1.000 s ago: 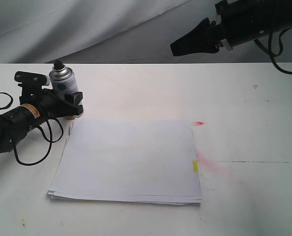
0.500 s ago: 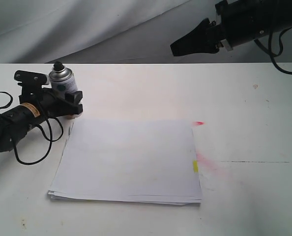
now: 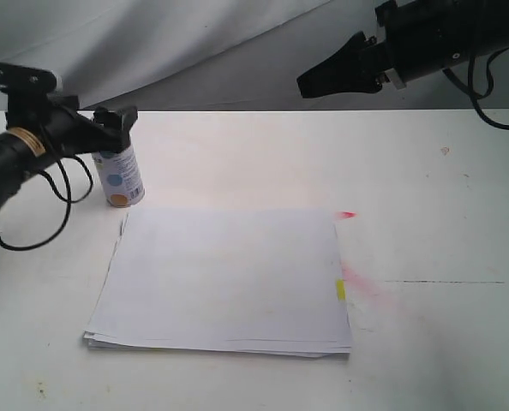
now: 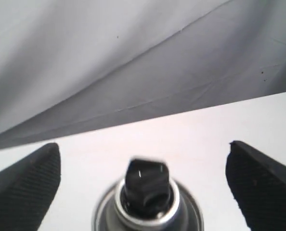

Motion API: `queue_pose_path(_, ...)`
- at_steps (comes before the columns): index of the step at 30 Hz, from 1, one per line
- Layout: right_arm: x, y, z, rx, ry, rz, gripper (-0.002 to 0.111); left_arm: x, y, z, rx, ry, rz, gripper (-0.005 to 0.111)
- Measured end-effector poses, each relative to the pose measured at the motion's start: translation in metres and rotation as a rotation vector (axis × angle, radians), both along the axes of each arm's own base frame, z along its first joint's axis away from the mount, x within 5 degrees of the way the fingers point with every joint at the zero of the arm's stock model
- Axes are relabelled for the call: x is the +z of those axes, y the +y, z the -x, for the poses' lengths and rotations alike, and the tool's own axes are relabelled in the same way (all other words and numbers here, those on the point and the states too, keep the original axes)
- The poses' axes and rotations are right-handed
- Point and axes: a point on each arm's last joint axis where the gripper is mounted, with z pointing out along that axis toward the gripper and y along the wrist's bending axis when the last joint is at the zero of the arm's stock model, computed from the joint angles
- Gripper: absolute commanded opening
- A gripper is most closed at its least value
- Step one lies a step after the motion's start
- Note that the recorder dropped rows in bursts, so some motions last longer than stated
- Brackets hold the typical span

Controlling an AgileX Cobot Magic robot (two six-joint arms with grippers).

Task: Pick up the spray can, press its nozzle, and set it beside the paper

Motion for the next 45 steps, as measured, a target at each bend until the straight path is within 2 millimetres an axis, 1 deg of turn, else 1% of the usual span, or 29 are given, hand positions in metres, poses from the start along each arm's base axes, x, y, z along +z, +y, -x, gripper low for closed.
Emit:
queue_pose_path(1,0.0,0.0,0.0,0.0,0.0,0.0,0.0,0.01,0.001,0.002,0.004,0.009,-0.019,0.087)
queue_pose_path(4,0.0,0.0,0.0,0.0,0.0,0.0,0.0,0.051,0.006,0.014,0.036,0.017,-0.066,0.086)
queue_pose_path(6,0.0,0.0,0.0,-0.001,0.002,0.0,0.0,0.081,0.01,0.027,0.064,0.012,-0.092,0.083)
queue_pose_path(9,0.0,0.0,0.0,-0.008,0.016,-0.003,0.0,0.129,0.017,0.052,0.104,-0.03,-0.113,0.071)
queue_pose_path(10,0.0,0.0,0.0,-0.012,0.022,-0.004,0.0,0.141,0.019,0.061,0.119,-0.033,-0.121,0.063)
queue_pose_path(11,0.0,0.0,0.0,-0.015,0.029,-0.005,0.0,0.175,0.025,0.087,0.152,-0.074,-0.126,0.061)
queue_pose_path(12,0.0,0.0,0.0,-0.017,0.032,-0.005,0.0,0.188,0.027,0.099,0.165,-0.092,-0.127,0.058)
queue_pose_path(14,0.0,0.0,0.0,-0.019,0.036,-0.006,0.0,0.216,0.033,0.13,0.199,-0.134,-0.127,0.052)
queue_pose_path(17,0.003,-0.001,0.002,-0.024,0.04,0.003,0.0,0.244,0.042,0.174,0.247,-0.173,-0.124,0.044)
queue_pose_path(20,0.01,-0.002,0.006,-0.034,0.043,0.015,0.0,0.259,0.05,0.212,0.295,-0.171,-0.121,0.032)
queue_pose_path(23,0.021,-0.004,0.014,-0.043,0.028,0.03,0.0,0.265,0.057,0.247,0.336,-0.145,-0.1,0.019)
queue_pose_path(26,0.038,-0.005,0.023,-0.054,0.001,0.028,0.0,0.267,0.06,0.274,0.348,-0.119,-0.071,0.003)
queue_pose_path(27,0.043,-0.006,0.027,-0.058,-0.008,0.027,0.0,0.266,0.06,0.282,0.343,-0.111,-0.067,0.0)
queue_pose_path(29,0.053,-0.007,0.034,-0.062,-0.033,0.031,0.0,0.265,0.059,0.295,0.32,-0.12,-0.066,0.0)
queue_pose_path(31,0.064,-0.009,0.043,-0.069,-0.056,0.045,0.0,0.257,0.057,0.303,0.289,-0.136,-0.06,0.0)
queue_pose_path(33,0.075,-0.011,0.053,-0.078,-0.082,0.064,0.0,0.244,0.054,0.307,0.257,-0.161,-0.027,0.0)
queue_pose_path(37,0.094,-0.015,0.07,-0.089,-0.139,0.094,0.0,0.206,0.051,0.307,0.225,-0.22,0.061,0.0)
queue_pose_path(38,0.098,-0.016,0.074,-0.093,-0.149,0.095,0.0,0.193,0.05,0.305,0.224,-0.247,0.091,0.0)
queue_pose_path(39,0.102,-0.016,0.078,-0.095,-0.158,0.094,0.0,0.184,0.05,0.304,0.225,-0.266,0.109,0.0)
queue_pose_path(40,0.104,-0.017,0.08,-0.097,-0.163,0.092,0.0,0.176,0.05,0.302,0.228,-0.292,0.132,0.0)
queue_pose_path(41,0.106,-0.017,0.082,-0.1,-0.166,0.092,0.0,0.161,0.05,0.299,0.235,-0.289,0.166,0.0)
queue_pose_path(42,0.108,-0.017,0.084,-0.102,-0.17,0.09,0.0,0.153,0.051,0.298,0.241,-0.299,0.196,0.0)
queue_pose_path(45,0.11,-0.017,0.086,-0.107,-0.167,0.088,0.0,0.122,0.052,0.295,0.266,-0.238,0.318,0.0)
